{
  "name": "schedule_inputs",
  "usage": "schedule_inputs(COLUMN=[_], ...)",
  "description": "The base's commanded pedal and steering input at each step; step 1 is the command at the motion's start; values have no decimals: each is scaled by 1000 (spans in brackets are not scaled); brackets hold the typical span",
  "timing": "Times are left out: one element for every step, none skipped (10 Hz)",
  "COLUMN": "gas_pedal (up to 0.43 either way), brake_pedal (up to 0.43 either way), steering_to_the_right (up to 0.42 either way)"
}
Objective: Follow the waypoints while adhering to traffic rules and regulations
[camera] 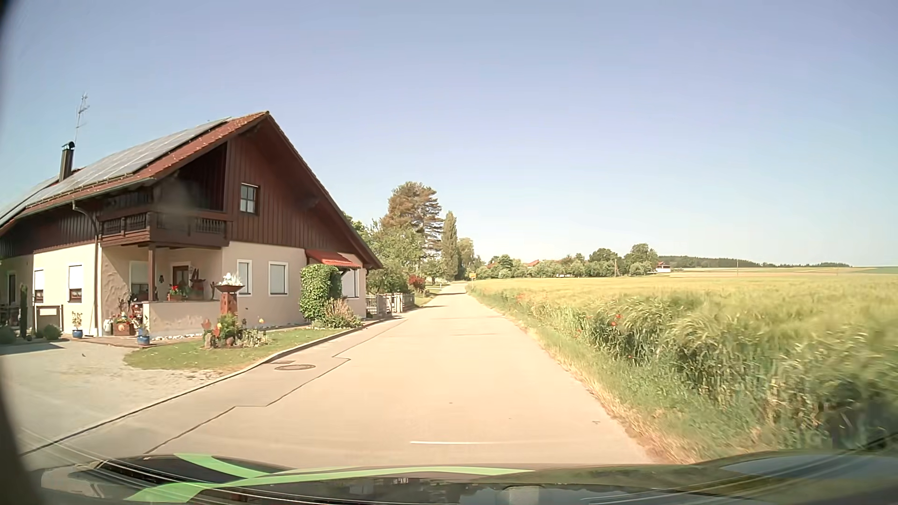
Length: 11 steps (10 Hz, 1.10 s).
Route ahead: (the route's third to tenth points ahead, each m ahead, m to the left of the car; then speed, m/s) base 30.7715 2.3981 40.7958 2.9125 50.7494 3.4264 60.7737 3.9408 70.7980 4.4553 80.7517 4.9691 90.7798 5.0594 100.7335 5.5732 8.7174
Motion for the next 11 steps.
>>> schedule_inputs(gas_pedal=[150, 150, 150, 150, 150, 150, 150, 138, 138, 138, 138], brake_pedal=[0, 0, 0, 0, 0, 0, 0, 0, 0, 0, 0], steering_to_the_right=[-4, -5, -6, -8, -8, -8, -8, -8, -8, -8, -8])
